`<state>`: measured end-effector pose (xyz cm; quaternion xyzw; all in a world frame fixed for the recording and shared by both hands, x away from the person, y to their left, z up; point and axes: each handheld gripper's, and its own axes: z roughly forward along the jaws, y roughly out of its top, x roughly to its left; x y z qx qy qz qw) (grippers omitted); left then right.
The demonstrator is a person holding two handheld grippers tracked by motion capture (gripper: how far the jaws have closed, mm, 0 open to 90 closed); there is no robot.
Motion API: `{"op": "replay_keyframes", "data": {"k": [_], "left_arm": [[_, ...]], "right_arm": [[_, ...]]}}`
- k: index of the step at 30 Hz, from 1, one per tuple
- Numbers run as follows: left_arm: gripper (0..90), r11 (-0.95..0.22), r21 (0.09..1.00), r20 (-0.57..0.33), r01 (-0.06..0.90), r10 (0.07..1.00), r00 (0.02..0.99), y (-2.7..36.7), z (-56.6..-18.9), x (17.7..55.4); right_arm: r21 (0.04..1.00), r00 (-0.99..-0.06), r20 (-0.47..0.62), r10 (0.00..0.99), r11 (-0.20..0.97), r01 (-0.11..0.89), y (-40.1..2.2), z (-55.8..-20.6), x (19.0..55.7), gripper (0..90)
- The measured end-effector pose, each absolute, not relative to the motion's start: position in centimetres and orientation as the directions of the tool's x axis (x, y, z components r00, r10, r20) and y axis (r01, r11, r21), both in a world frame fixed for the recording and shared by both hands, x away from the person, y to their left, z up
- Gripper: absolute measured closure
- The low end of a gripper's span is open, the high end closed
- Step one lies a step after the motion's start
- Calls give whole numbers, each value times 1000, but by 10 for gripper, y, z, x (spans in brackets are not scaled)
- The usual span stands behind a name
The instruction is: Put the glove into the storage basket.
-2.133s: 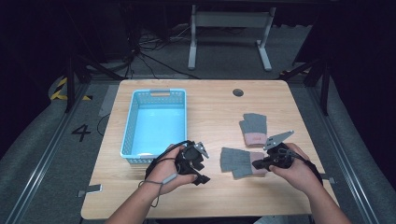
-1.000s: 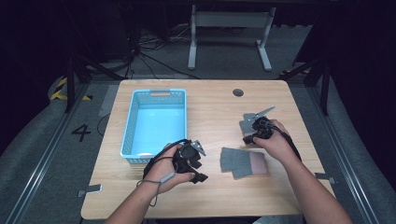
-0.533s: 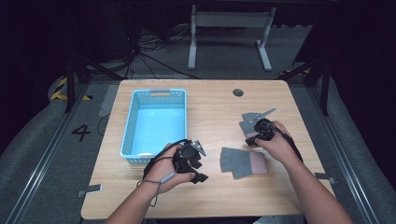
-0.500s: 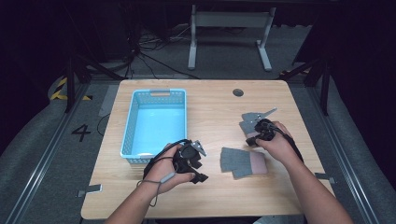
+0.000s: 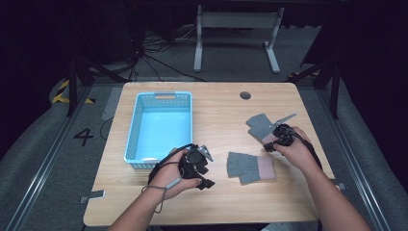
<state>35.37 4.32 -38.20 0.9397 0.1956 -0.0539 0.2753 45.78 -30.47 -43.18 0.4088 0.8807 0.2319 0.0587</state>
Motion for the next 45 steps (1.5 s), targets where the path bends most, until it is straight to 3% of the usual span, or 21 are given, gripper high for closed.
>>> {"op": "replay_keyframes", "data": {"k": [8,16,22,37,45], "left_arm": [[470,-773,496,-210,395,335,918,43,-382,354],[470,-776,488,-215,400,337,917,42,-383,353],[470,-772,489,-214,405,343,914,44,-383,353],[465,-760,504,-214,410,350,912,49,-381,352],[463,-763,500,-213,410,351,912,49,-381,352]], "right_arm": [[466,-645,97,758,538,702,-316,-431,459,897],[546,-644,172,746,472,692,-313,-416,461,705],[573,-633,117,765,468,672,-312,-405,472,634],[503,-593,9,805,509,699,-308,-411,520,463],[452,-576,10,818,510,732,-308,-427,527,428]]}}
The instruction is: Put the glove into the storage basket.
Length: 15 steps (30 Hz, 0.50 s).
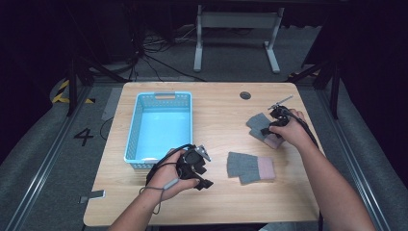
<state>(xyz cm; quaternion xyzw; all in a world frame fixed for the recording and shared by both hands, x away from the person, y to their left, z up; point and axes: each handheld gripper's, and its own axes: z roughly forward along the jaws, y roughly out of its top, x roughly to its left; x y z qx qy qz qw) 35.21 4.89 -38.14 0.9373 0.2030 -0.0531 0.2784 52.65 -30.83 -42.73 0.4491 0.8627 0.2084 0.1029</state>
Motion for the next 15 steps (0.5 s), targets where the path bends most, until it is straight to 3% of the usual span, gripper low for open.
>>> {"op": "replay_keyframes", "data": {"k": [6,7,8,9,12,15], "left_arm": [[462,-764,497,-214,411,351,912,47,-382,352],[463,-767,494,-216,409,347,913,47,-382,352],[463,-771,492,-213,404,344,915,46,-382,351],[463,-771,492,-213,404,344,915,46,-382,351],[463,-773,494,-212,399,338,917,45,-381,351],[463,-768,497,-215,403,341,915,46,-381,352]], "right_arm": [[447,-583,-23,812,530,721,-305,-430,525,468],[446,-584,-22,812,530,721,-304,-430,525,498],[441,-581,-17,814,528,726,-304,-429,525,585],[441,-581,-17,814,528,726,-304,-429,525,585],[431,-582,-1,813,525,733,-304,-428,525,763],[430,-582,-5,813,527,733,-303,-427,525,790]]}}
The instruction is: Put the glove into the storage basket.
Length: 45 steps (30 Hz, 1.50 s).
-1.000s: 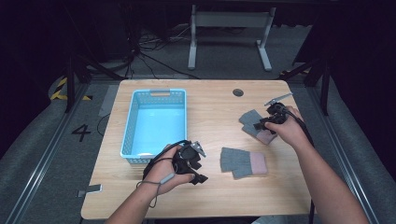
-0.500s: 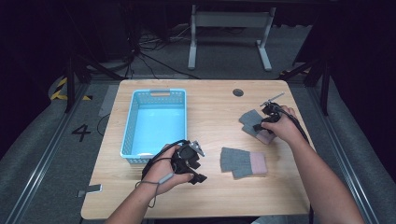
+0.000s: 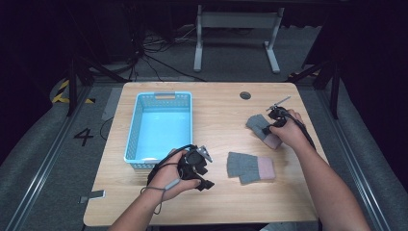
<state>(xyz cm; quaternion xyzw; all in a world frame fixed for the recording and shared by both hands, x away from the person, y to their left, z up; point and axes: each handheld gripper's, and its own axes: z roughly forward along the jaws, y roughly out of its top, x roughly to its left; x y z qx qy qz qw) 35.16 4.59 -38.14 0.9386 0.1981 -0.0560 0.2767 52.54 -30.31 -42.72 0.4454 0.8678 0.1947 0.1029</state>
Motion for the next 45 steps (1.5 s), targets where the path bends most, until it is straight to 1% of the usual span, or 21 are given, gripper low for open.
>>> {"op": "replay_keyframes", "data": {"k": [6,8,13,24,30,37,41,42,45], "left_arm": [[463,-767,499,-214,405,343,914,47,-381,352],[463,-763,503,-212,405,346,914,48,-381,352],[463,-762,504,-213,407,347,913,47,-380,352],[463,-764,506,-207,400,343,916,48,-378,351],[464,-762,512,-204,398,342,917,48,-378,351],[465,-762,506,-210,404,345,915,49,-378,350],[465,-763,504,-211,406,347,914,48,-379,349],[465,-763,503,-212,407,348,913,48,-380,349],[465,-765,501,-210,405,346,914,48,-380,348]], "right_arm": [[460,-580,-12,814,519,720,-305,-420,523,803],[470,-580,1,815,511,720,-304,-416,521,803],[502,-598,23,801,508,700,-305,-398,513,800],[534,-620,3,785,523,664,-308,-370,498,791],[542,-636,4,771,533,650,-310,-362,493,789],[550,-690,-5,724,578,603,-306,-352,478,782],[554,-732,-10,682,613,563,-301,-347,467,780],[553,-756,-13,655,635,540,-299,-345,461,778],[551,-772,-17,636,650,523,-296,-344,455,777]]}}
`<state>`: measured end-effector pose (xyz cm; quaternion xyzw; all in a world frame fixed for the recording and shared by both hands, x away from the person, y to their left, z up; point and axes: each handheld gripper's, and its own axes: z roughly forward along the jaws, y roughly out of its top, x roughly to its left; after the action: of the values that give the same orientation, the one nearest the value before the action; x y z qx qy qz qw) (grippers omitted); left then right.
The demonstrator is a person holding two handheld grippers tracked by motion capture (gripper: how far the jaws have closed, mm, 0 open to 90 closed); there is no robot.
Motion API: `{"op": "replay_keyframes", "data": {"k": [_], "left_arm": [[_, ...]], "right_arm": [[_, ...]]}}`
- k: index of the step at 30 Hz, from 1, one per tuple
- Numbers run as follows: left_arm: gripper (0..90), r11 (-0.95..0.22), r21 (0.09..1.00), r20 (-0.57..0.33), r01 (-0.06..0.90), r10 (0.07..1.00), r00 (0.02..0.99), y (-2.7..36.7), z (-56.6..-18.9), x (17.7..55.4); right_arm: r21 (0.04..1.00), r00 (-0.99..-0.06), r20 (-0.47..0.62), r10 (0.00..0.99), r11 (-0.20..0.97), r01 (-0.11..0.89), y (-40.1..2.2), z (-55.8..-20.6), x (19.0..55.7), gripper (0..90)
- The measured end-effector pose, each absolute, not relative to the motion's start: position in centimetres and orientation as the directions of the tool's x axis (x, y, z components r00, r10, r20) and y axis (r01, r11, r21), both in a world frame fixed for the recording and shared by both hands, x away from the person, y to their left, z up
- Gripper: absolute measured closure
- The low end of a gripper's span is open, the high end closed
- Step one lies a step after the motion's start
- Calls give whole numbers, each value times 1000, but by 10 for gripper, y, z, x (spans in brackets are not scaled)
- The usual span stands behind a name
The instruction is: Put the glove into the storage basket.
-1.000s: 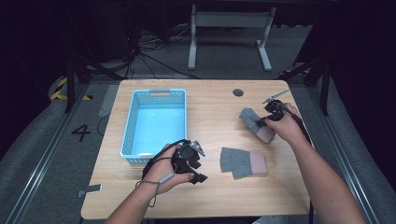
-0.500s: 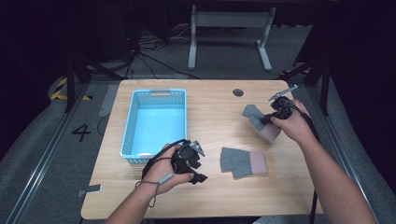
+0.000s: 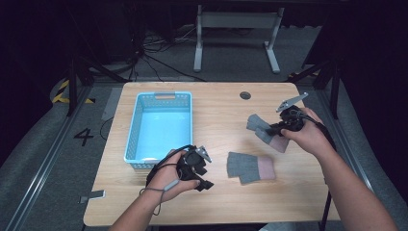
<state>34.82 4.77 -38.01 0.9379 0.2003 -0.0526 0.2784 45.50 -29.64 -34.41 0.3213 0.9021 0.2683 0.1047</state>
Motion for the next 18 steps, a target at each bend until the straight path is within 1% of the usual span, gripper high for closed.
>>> {"op": "replay_keyframes", "data": {"k": [3,13,14,18], "left_arm": [[466,-764,501,-211,407,349,913,48,-379,348],[465,-766,496,-215,408,347,913,46,-380,347],[465,-768,497,-216,405,342,914,46,-380,348],[466,-770,503,-227,393,321,920,42,-378,346]], "right_arm": [[558,-806,-20,592,675,482,-292,-341,443,774],[546,-863,-29,505,731,409,-281,-347,422,770],[546,-863,-29,505,731,409,-281,-347,422,770],[534,-893,-35,449,763,363,-274,-350,415,769]]}}
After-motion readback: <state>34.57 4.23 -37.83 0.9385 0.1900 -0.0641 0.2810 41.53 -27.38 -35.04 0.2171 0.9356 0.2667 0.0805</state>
